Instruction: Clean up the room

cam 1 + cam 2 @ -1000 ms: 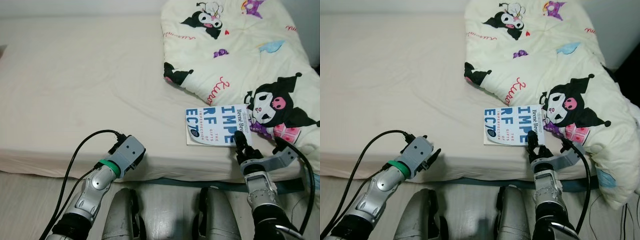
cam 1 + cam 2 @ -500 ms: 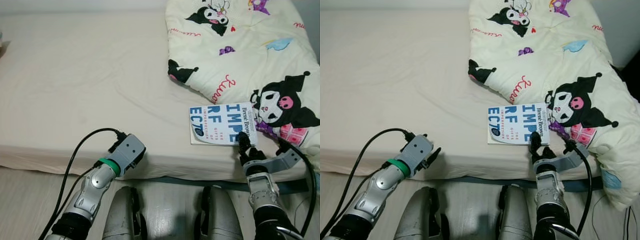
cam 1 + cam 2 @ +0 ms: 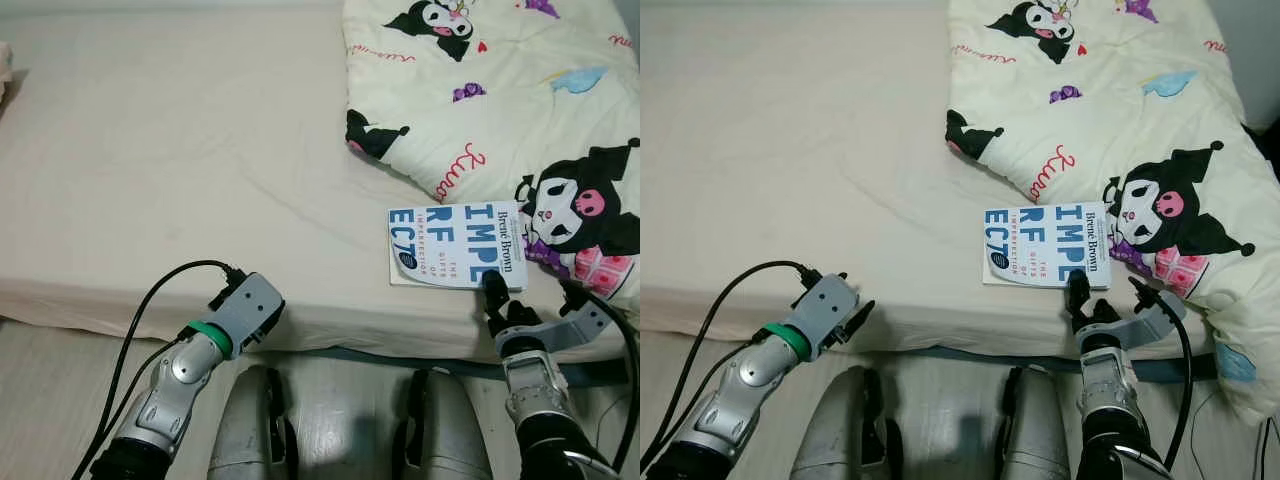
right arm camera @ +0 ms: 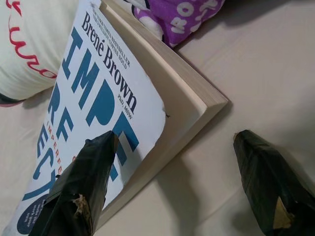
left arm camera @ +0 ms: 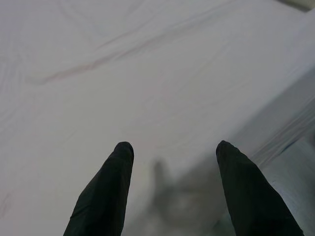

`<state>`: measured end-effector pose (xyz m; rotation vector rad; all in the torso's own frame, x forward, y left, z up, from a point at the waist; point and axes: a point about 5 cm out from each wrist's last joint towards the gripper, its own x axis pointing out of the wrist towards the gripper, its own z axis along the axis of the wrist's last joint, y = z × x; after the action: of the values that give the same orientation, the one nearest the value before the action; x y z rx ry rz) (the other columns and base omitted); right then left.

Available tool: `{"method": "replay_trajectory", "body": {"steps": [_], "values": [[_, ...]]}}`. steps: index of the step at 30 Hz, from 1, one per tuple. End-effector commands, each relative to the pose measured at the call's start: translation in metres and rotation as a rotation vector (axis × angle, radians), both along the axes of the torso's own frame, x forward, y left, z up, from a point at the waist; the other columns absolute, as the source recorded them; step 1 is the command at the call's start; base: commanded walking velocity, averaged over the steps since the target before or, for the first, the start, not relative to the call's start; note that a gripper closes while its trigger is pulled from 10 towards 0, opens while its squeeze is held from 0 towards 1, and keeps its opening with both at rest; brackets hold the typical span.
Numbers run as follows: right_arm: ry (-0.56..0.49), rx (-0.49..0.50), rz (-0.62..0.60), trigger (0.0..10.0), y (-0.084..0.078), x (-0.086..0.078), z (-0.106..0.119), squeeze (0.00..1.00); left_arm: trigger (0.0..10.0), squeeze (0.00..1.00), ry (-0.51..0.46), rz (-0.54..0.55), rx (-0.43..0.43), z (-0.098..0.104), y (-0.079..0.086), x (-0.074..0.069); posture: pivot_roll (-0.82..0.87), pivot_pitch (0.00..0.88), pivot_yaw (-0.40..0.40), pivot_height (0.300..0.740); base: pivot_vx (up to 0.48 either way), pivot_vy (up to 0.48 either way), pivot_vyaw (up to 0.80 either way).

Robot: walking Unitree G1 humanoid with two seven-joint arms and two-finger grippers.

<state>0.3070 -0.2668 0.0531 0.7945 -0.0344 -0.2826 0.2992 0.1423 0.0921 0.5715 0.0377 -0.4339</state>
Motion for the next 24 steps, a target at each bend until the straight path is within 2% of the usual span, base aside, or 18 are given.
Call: {"method": "replay_trajectory", "body": {"steps": [1,2,4,6,9,10,12,13,15,16,18,19,20,21,22,23,24], "values": [[0.061,0.03,-0.007,10.0,0.0,-0.01,-0.015,0.0,10.0,0.0,0.044,0.02,-0.002,-0.009,0.007,-0.006,0.13,0.27,0.157,0.598,0.0,0.0,0.0],[0.061,0.03,-0.007,10.0,0.0,-0.01,-0.015,0.0,10.0,0.0,0.044,0.02,-0.002,-0.009,0.007,-0.006,0.13,0.27,0.157,0.598,0.0,0.0,0.0],[-0.013,0.048,0.076,10.0,0.006,0.003,-0.003,0.0,10.0,0.0,0.046,0.023,0.001,-0.008,0.009,-0.008,0.14,0.276,0.157,0.598,0.0,0.0,0.0],[-0.04,0.059,0.11,10.0,0.01,0.007,0.001,0.0,10.0,0.0,0.047,0.024,0.002,-0.008,0.009,-0.009,0.14,0.276,0.157,0.598,0.0,0.0,0.0],[-0.04,0.059,0.11,10.0,0.01,0.007,0.001,0.0,10.0,0.0,0.047,0.024,0.002,-0.008,0.009,-0.009,0.14,0.276,0.157,0.598,0.0,0.0,0.0],[-0.07,0.063,0.168,10.0,0.018,0.012,0.005,0.0,10.0,0.0,0.046,0.024,0.003,-0.007,0.008,-0.009,0.15,0.273,0.158,0.598,0.0,0.0,0.0],[-0.07,0.063,0.168,10.0,0.018,0.012,0.005,0.0,10.0,0.0,0.046,0.024,0.003,-0.007,0.008,-0.009,0.15,0.273,0.158,0.598,0.0,0.0,0.0],[-0.097,0.069,0.241,10.0,0.03,0.019,0.009,0.0,10.0,0.0,0.046,0.026,0.005,-0.006,0.008,-0.009,0.15,0.266,0.157,0.598,0.0,0.0,0.0],[-0.097,0.069,0.241,10.0,0.03,0.019,0.009,0.0,10.0,0.0,0.046,0.026,0.005,-0.006,0.008,-0.009,0.15,0.266,0.157,0.598,0.0,0.0,0.0],[-0.112,0.083,0.311,10.0,0.043,0.024,0.012,0.0,10.0,0.0,0.046,0.029,0.005,-0.005,0.008,-0.009,0.15,0.26,0.155,0.598,0.0,0.0,0.0],[-0.112,0.083,0.311,10.0,0.043,0.024,0.012,0.0,10.0,0.0,0.046,0.029,0.005,-0.005,0.008,-0.009,0.15,0.26,0.155,0.598,0.0,0.0,0.0],[-0.105,0.09,0.388,10.0,0.06,0.027,0.011,0.0,10.0,0.0,0.042,0.032,0.004,-0.004,0.008,-0.008,0.15,0.25,0.148,0.598,0.0,0.0,0.0],[-0.105,0.09,0.388,10.0,0.06,0.027,0.011,0.0,10.0,0.0,0.042,0.032,0.004,-0.004,0.008,-0.008,0.15,0.25,0.148,0.598,0.0,0.0,0.0],[-0.096,0.091,0.432,6.4,0.071,0.028,0.009,0.0,10.0,0.0,0.039,0.036,0.0,-0.004,0.006,-0.006,0.15,0.244,0.143,0.598,0.0,0.0,0.0],[-0.092,0.089,0.452,5.0,0.077,0.027,0.007,0.0,10.0,0.0,0.037,0.038,-0.002,-0.003,0.005,-0.006,0.14,0.241,0.142,0.598,0.0,0.0,0.0],[-0.092,0.089,0.452,5.0,0.077,0.027,0.007,0.0,10.0,0.0,0.037,0.038,-0.002,-0.003,0.005,-0.006,0.14,0.241,0.142,0.598,0.0,0.0,0.0],[-0.099,0.082,0.454,0.8,0.078,0.027,0.007,0.0,10.0,0.0,0.036,0.039,-0.005,-0.003,0.004,-0.005,0.14,0.239,0.141,0.598,0.0,0.0,0.0]]}}
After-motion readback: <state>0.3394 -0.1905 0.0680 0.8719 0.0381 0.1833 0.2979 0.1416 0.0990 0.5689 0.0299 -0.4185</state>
